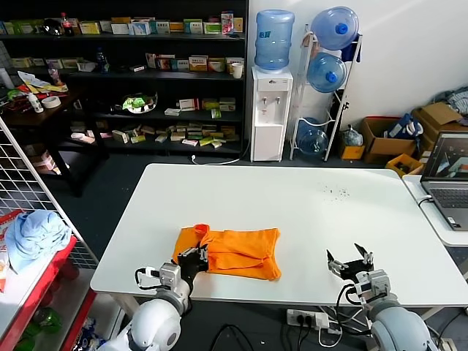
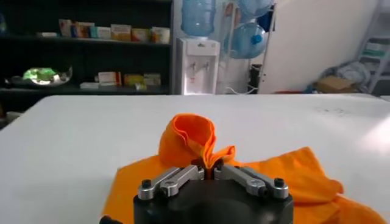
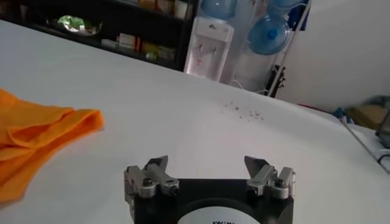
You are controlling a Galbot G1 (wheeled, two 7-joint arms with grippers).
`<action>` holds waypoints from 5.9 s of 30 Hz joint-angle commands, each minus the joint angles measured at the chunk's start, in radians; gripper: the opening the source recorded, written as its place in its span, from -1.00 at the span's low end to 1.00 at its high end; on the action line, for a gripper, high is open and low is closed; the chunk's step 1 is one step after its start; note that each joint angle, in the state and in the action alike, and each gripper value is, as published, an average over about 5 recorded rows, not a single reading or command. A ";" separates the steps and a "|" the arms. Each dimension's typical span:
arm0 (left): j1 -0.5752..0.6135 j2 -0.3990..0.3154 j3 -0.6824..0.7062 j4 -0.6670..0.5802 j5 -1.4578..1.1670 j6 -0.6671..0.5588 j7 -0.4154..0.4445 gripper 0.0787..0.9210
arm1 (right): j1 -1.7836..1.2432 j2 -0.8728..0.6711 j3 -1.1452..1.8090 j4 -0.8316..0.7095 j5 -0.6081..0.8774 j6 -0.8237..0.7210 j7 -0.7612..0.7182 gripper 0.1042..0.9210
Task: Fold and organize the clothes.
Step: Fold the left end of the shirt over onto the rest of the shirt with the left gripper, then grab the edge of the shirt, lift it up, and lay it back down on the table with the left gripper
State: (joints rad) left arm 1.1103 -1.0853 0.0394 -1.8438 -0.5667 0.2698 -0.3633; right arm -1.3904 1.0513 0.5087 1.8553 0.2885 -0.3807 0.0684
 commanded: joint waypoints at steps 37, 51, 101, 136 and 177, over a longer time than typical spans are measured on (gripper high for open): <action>-0.028 0.023 0.053 0.055 -0.087 -0.172 0.118 0.45 | 0.017 0.007 -0.025 -0.021 -0.006 0.003 -0.008 0.76; -0.041 0.033 -0.090 0.183 -0.266 -0.046 0.161 0.77 | 0.006 0.002 -0.024 -0.015 -0.006 -0.002 -0.019 0.76; -0.003 0.244 -0.246 0.170 -0.217 0.097 0.071 -0.79 | 0.060 0.017 -0.082 -0.014 0.002 -0.016 -0.015 0.76; -0.088 0.629 -0.300 0.358 0.035 0.002 0.018 -0.79 | 0.063 0.023 -0.102 -0.012 0.003 0.011 -0.017 0.76; -0.215 -0.077 0.101 0.250 0.040 0.091 -0.062 -0.79 | -0.009 0.031 -0.034 -0.013 -0.052 0.023 -0.017 0.76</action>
State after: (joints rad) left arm 0.9776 -0.9106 0.0145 -1.6712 -0.5344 0.3550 -0.4142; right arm -1.3940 1.0802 0.4641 1.8462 0.2407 -0.3615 0.0513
